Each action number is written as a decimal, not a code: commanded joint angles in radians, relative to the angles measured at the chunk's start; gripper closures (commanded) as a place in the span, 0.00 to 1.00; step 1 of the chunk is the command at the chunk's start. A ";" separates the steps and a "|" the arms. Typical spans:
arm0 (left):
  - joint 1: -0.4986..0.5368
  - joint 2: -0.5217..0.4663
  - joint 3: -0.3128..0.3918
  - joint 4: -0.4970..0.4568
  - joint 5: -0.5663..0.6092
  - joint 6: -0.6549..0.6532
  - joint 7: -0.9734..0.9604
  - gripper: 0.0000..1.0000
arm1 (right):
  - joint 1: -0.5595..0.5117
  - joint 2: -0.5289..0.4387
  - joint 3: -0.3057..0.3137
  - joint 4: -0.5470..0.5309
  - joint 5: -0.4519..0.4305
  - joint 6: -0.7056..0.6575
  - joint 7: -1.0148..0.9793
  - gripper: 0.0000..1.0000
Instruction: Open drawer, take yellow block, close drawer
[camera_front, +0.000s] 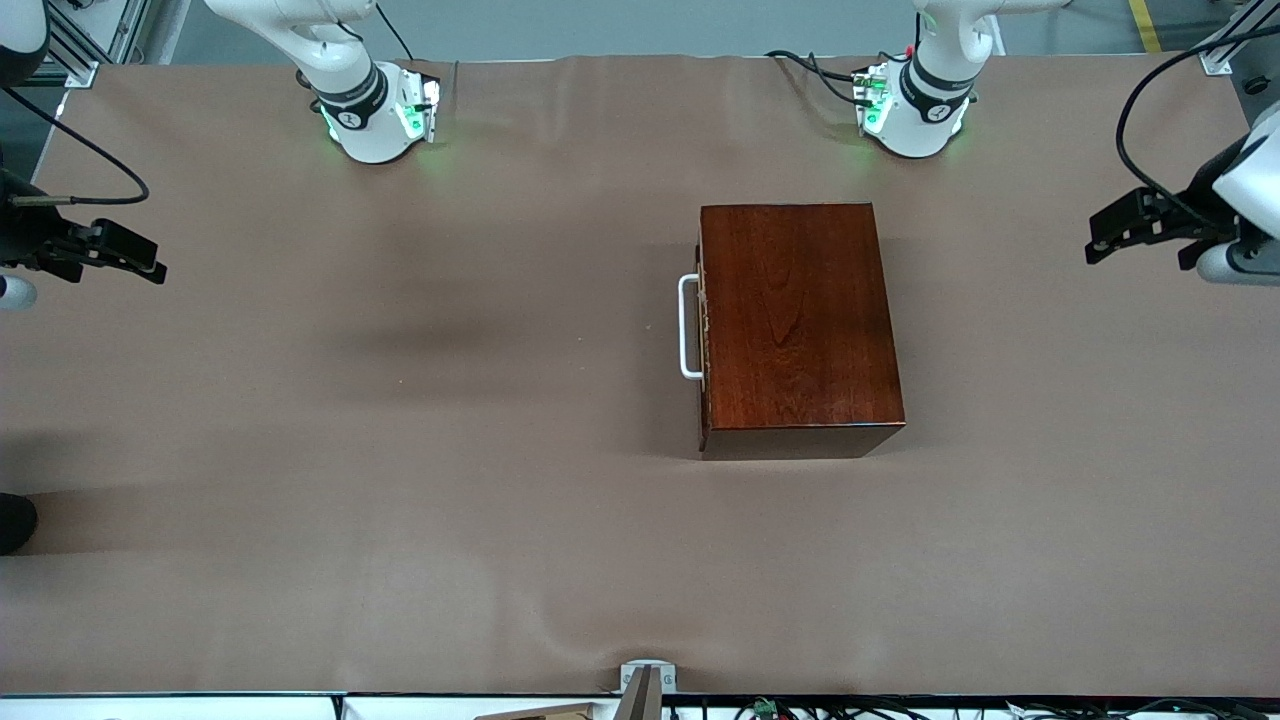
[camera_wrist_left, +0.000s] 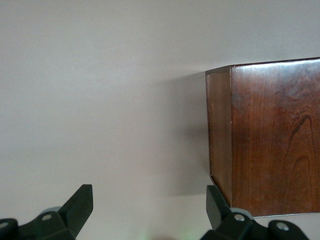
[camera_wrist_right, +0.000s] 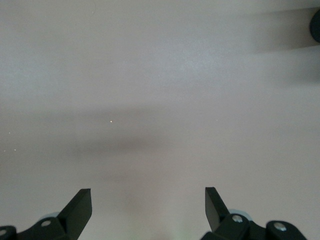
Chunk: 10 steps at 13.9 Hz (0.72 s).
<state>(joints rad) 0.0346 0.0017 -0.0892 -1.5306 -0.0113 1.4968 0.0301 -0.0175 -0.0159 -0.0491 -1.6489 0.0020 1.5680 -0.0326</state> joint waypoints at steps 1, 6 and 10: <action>0.011 -0.010 -0.014 0.001 0.016 -0.007 -0.004 0.00 | -0.021 -0.009 0.014 -0.008 -0.008 -0.003 -0.013 0.00; -0.001 0.023 -0.015 0.067 -0.013 -0.026 -0.016 0.00 | -0.019 -0.009 0.014 -0.008 -0.008 -0.003 -0.013 0.00; -0.002 0.049 -0.017 0.066 -0.047 -0.035 -0.029 0.00 | -0.019 -0.009 0.014 -0.008 -0.008 -0.003 -0.013 0.00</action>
<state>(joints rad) 0.0263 0.0292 -0.1027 -1.4947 -0.0274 1.4884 0.0163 -0.0175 -0.0159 -0.0491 -1.6489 0.0020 1.5679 -0.0326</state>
